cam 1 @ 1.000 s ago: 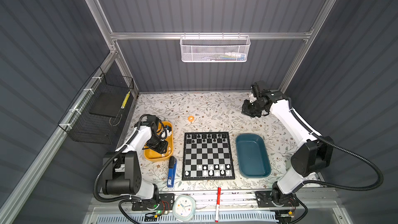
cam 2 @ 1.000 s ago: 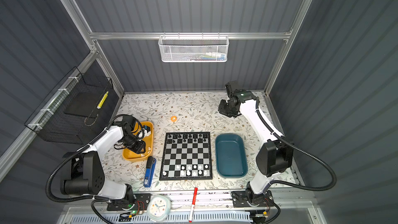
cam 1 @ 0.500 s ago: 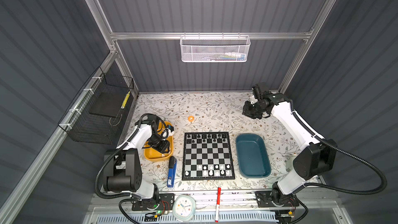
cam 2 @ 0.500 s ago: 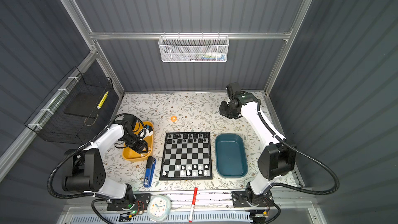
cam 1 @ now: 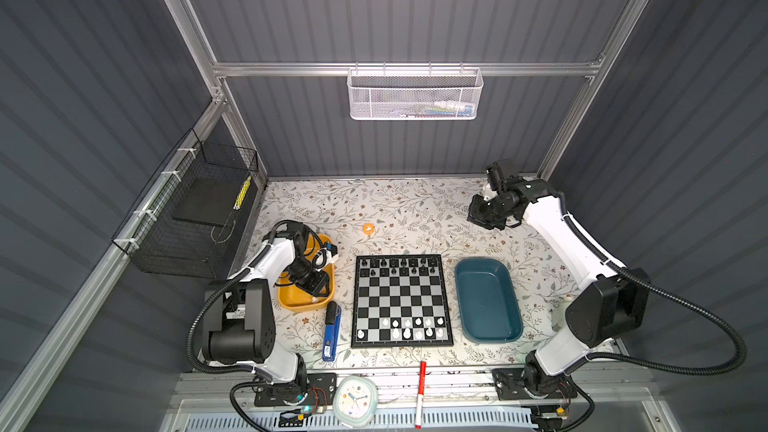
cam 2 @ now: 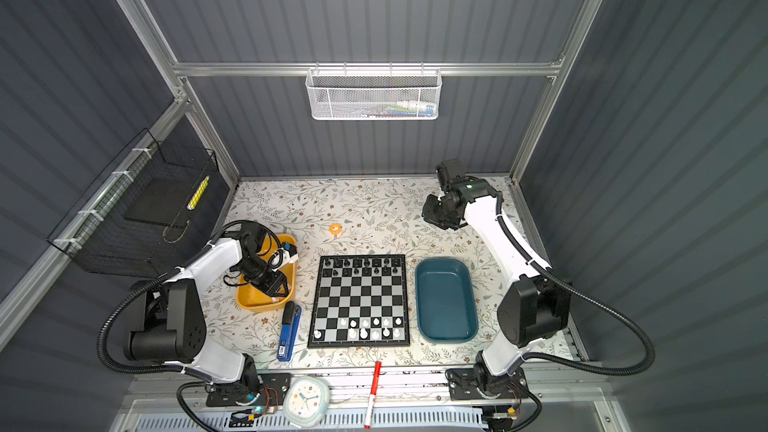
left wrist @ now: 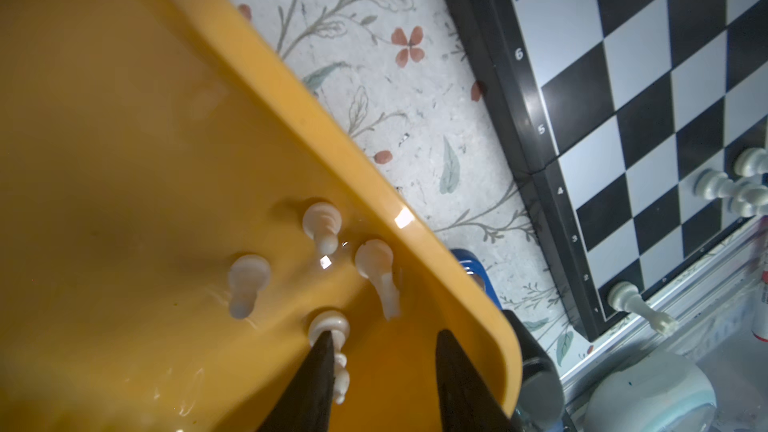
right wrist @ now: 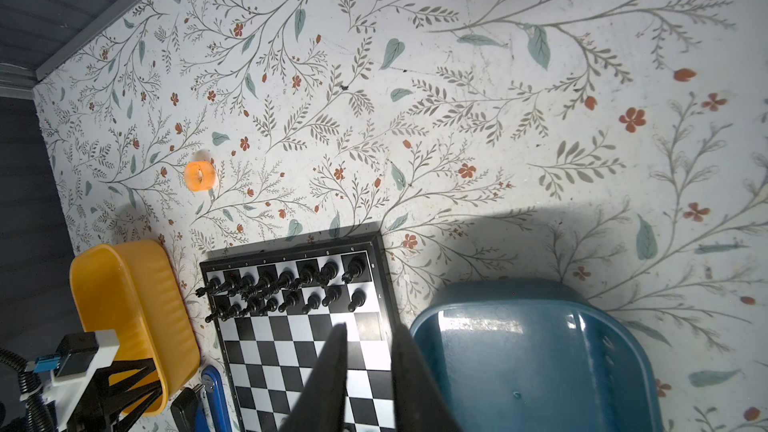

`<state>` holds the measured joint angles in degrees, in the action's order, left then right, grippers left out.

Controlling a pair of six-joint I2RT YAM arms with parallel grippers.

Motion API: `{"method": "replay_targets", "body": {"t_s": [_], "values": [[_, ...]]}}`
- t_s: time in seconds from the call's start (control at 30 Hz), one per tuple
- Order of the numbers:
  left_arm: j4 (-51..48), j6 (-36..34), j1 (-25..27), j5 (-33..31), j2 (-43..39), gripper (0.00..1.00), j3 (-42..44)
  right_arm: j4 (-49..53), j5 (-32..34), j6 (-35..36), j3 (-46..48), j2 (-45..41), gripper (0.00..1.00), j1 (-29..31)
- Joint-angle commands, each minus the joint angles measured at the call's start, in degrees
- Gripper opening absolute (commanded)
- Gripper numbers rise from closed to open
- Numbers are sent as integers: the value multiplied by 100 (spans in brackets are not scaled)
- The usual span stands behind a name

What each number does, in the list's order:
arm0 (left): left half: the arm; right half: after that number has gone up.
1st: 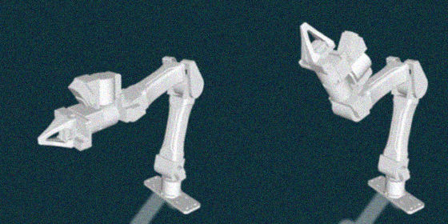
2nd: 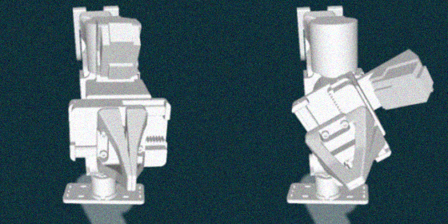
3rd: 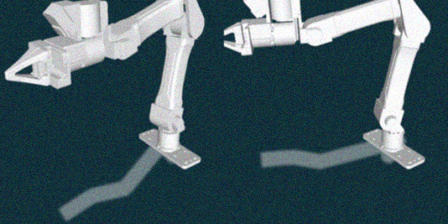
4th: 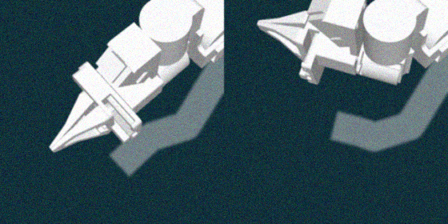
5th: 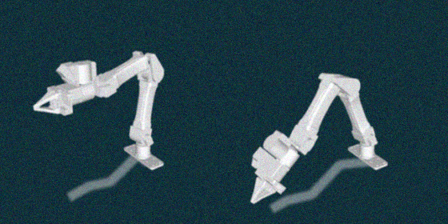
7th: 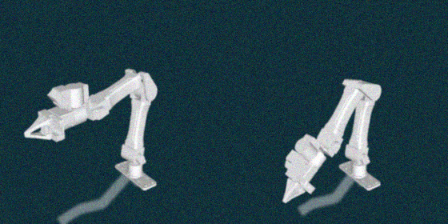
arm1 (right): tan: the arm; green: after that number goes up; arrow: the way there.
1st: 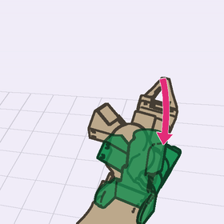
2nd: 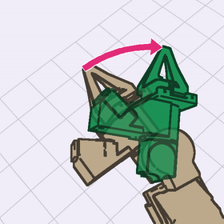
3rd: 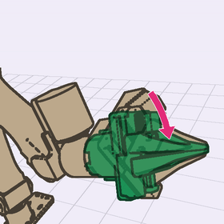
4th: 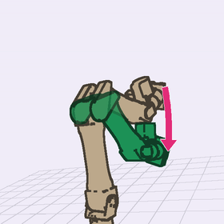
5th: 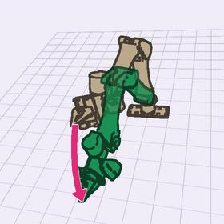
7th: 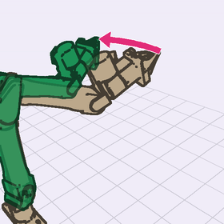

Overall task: Set up the chess pieces on the board
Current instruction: 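Lower the left gripper into the yellow tub toward the white pieces, then close the left gripper on a white piece in the yellow tub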

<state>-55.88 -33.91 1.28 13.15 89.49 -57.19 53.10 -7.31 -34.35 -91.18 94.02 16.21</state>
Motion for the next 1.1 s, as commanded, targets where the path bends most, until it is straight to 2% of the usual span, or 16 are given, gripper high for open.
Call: {"method": "replay_targets", "body": {"t_s": [0.0,1.07], "values": [[-121,-63,-31,154,77,42,-113,-17,17,-13,-54,29,23,23],[34,-109,101,184,288,38,-68,-12,-66,11,3,41,23,40]]}}
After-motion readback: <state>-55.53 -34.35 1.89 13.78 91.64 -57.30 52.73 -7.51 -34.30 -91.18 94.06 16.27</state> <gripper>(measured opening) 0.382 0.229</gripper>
